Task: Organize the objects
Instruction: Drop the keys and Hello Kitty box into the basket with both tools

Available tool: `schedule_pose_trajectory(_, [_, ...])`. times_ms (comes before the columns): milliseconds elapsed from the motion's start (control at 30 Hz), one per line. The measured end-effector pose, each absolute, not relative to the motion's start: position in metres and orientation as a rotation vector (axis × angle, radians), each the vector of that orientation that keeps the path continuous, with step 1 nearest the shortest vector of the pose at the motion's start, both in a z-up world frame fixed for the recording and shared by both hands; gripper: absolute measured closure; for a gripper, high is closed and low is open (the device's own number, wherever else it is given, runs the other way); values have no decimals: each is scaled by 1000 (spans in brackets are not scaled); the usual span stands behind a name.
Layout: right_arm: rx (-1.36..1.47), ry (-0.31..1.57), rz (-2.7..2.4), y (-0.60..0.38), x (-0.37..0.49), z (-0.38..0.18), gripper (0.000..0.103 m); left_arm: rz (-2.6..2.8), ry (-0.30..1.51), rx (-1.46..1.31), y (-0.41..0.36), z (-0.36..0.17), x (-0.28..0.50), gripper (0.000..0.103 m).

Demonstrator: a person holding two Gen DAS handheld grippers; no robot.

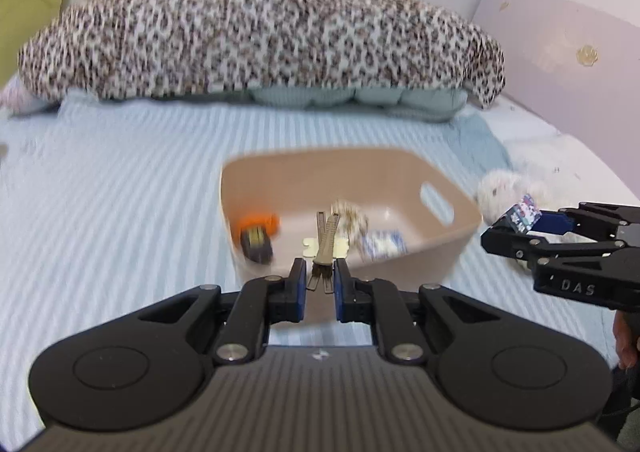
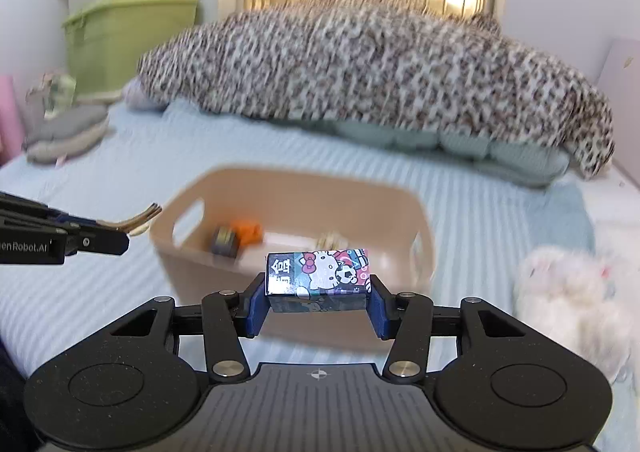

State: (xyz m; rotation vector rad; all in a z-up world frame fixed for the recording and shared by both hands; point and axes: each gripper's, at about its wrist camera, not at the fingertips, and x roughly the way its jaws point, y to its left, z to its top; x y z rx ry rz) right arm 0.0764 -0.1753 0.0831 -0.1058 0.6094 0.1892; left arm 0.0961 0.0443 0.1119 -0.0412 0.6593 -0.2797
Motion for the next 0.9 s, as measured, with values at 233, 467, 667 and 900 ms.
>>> schedule_pose_trajectory(233, [-72, 509, 136, -192, 113, 116, 56, -250, 578, -1, 23, 132, 143, 88])
schedule_pose_trajectory(467, [-63, 503, 101, -196, 165, 112, 56, -204, 650, -3, 7, 107, 202, 88])
schedule_pose_trajectory(667, [-121, 594, 87, -184, 208, 81, 56, -154, 789, 61, -6, 60, 239, 88])
schedule_pose_trajectory(900, [-209, 787, 104, -163, 240, 27, 56, -129, 969, 117, -16, 20, 258, 88])
